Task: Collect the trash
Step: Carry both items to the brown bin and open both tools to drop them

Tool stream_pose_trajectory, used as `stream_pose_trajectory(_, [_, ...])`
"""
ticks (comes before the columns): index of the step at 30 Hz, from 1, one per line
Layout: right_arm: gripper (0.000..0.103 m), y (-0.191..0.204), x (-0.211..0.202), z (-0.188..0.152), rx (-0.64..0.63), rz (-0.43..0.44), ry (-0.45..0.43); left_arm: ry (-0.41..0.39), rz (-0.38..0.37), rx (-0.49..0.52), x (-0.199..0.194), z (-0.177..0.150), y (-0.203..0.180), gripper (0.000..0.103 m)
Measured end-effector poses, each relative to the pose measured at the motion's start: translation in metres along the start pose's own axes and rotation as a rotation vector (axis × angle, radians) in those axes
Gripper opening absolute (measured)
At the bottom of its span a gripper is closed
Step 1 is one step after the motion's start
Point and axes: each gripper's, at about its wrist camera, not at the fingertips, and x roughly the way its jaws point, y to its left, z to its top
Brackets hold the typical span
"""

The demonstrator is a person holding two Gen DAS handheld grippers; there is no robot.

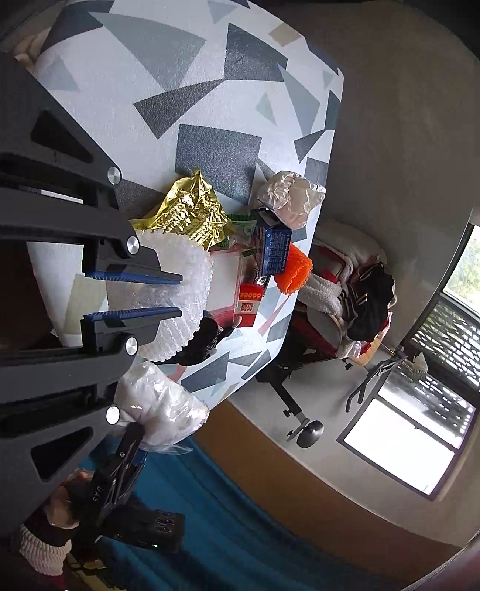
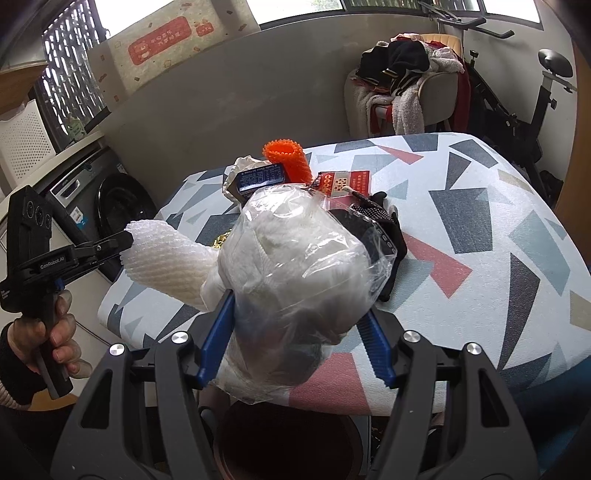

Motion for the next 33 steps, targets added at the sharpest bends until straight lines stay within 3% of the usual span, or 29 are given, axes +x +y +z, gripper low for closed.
stream_pose_trajectory(10, [0.064,0.001,-0.023,-0.029,-0.035,-0.022,0.014,0.082,0.001,0.143,-0.025,-0.065,-0.033,0.012])
stream_pose_trajectory(23, [0.064,-0.006,-0.023,-0.060,-0.034,-0.033,0.063,0.270,-0.018,0.264,0.011,-0.139,-0.058,0.013])
stream_pose_trajectory(25, [0.064,-0.007,-0.021,-0.063,-0.031,-0.030,0.069,0.288,-0.024,0.270,0.017,-0.147,-0.062,0.019])
stream_pose_trajectory(27, [0.065,-0.006,-0.018,-0.068,-0.034,-0.027,0.080,0.290,-0.034,0.266,0.020,-0.155,-0.064,0.044])
stream_pose_trajectory(29, [0.065,-0.005,-0.014,-0.075,-0.042,-0.021,0.096,0.260,-0.038,0.251,0.018,-0.159,-0.063,0.056])
stream_pose_trajectory(33, [0.065,-0.003,-0.004,-0.091,-0.026,0.019,0.146,0.217,0.003,0.196,0.011,-0.158,-0.059,0.070])
